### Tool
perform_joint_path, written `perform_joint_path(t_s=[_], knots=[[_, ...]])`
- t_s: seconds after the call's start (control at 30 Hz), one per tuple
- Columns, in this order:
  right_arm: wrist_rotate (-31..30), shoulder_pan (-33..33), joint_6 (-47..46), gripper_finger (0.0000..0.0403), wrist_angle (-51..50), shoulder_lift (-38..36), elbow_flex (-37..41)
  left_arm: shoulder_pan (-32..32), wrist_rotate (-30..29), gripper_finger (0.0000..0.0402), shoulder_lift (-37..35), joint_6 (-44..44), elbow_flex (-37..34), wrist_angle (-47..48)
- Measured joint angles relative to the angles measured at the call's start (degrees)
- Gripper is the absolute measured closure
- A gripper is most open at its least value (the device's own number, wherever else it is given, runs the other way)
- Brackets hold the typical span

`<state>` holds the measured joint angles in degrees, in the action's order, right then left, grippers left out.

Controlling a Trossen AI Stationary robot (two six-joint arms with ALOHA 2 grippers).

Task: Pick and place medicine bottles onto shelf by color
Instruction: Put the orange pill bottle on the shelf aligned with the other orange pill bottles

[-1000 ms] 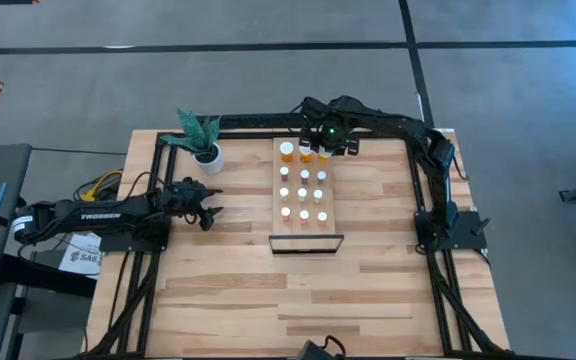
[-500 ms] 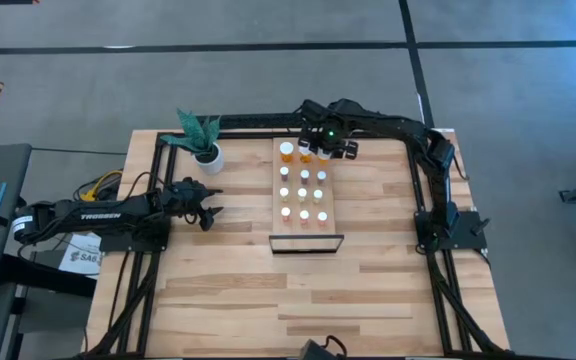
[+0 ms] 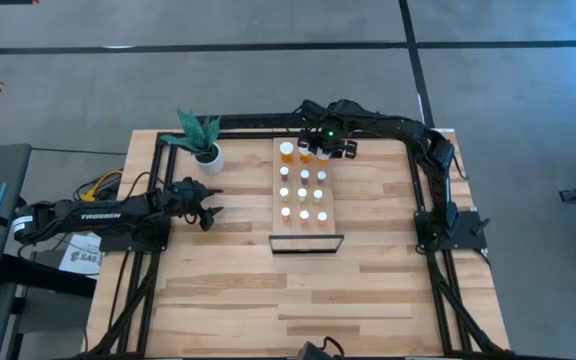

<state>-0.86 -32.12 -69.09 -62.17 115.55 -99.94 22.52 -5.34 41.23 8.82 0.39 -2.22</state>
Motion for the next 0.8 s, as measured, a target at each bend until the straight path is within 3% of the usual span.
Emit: perform_joint_path(t_s=[0.8], knots=[[-0.6,0.0,4.7,0.019,-0.6,0.0,0.0,0.0,0.0,0.0111,0.0,0.0,0.0,0.0]])
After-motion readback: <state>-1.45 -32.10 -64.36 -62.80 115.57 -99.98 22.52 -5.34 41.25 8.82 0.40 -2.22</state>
